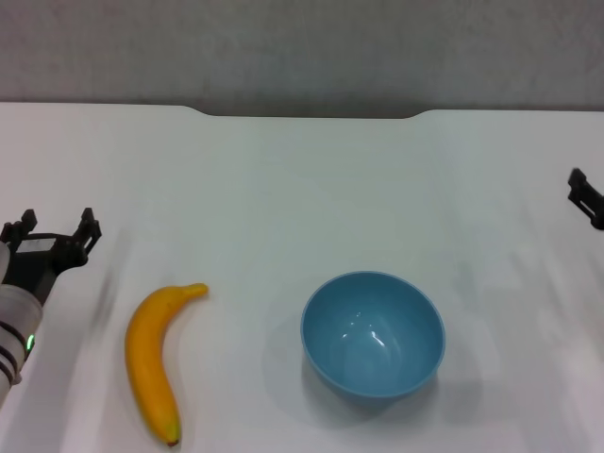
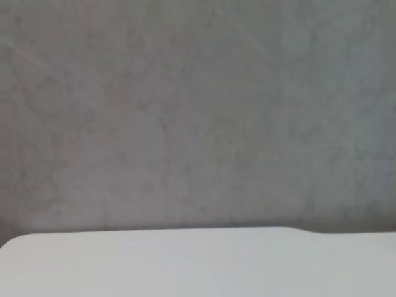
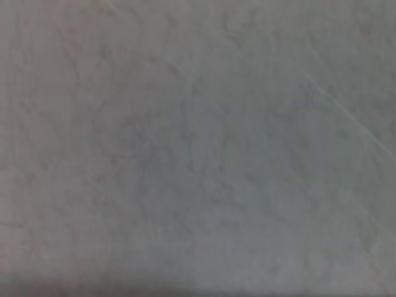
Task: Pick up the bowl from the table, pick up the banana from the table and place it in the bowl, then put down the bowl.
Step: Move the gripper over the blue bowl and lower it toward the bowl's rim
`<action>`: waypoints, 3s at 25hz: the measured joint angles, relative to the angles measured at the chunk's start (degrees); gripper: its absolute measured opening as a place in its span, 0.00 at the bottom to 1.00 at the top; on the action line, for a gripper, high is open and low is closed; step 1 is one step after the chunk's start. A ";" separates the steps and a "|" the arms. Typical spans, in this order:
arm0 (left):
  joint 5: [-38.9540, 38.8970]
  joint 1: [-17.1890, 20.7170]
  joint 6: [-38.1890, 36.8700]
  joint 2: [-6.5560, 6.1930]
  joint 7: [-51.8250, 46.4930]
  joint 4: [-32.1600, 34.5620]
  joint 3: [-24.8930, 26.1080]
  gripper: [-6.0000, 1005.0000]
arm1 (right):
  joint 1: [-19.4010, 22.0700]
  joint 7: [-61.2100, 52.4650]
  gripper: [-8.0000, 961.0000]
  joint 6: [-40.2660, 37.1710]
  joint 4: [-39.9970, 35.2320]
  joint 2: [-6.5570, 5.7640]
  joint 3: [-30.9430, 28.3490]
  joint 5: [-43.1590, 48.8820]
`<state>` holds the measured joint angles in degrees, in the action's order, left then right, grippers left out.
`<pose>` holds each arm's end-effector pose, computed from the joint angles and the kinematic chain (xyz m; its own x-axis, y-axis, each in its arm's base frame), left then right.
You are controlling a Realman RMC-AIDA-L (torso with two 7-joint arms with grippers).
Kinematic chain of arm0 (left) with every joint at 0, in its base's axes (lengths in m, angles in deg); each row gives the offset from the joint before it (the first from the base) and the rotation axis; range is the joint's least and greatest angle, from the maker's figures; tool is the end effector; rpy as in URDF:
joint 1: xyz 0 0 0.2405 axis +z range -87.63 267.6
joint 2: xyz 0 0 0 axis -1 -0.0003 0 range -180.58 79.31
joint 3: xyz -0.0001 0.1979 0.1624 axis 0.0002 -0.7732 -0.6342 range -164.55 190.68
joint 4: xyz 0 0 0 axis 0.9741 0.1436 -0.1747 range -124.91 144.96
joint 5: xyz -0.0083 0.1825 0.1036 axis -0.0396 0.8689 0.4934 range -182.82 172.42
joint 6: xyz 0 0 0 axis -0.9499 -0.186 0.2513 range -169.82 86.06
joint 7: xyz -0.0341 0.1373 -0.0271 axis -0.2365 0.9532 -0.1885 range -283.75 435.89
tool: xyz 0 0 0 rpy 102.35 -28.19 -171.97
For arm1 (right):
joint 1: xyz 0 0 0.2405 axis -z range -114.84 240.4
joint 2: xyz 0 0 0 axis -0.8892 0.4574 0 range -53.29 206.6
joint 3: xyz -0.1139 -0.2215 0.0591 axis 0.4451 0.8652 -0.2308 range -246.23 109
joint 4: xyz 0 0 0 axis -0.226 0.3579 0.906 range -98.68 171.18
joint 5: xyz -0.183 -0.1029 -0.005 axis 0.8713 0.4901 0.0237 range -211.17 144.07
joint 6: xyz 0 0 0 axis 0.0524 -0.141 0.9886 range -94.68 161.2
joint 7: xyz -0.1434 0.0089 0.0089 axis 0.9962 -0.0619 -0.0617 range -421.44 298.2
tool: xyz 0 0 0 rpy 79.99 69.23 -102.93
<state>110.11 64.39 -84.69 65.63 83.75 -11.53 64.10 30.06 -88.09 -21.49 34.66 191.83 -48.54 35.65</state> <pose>-0.3446 0.3603 -0.0215 0.7019 0.2149 0.6790 0.6910 0.0254 -0.7224 0.3553 0.3713 0.0157 0.6865 -0.1579 -0.7098 -0.7271 -0.1519 -0.6695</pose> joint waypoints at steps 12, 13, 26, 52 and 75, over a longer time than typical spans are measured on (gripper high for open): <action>0.00 0.87 0.70 0.10 -0.04 0.59 -0.25 0.81 | -4.56 -28.03 0.86 2.54 -12.46 0.07 12.49 15.90; 0.00 0.90 0.72 0.10 -0.04 0.58 -0.25 0.81 | -4.75 -31.97 0.86 2.84 -14.06 0.08 14.40 17.98; 0.00 1.43 0.91 0.09 -0.04 0.70 -0.23 0.81 | -4.39 -77.60 0.86 1.67 -36.92 0.15 39.40 38.29; 0.00 1.08 1.70 0.18 -0.41 0.73 -0.24 0.81 | -12.96 -108.64 0.85 -13.63 -38.03 -0.35 41.73 64.77; 0.00 0.42 1.68 0.19 -0.38 0.61 -0.23 0.81 | -15.27 -107.51 0.85 -7.91 -26.25 0.47 45.10 64.69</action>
<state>110.11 64.81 -83.01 65.82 83.37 -10.92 63.87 14.79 -195.60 -29.40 8.41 192.30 -3.44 100.34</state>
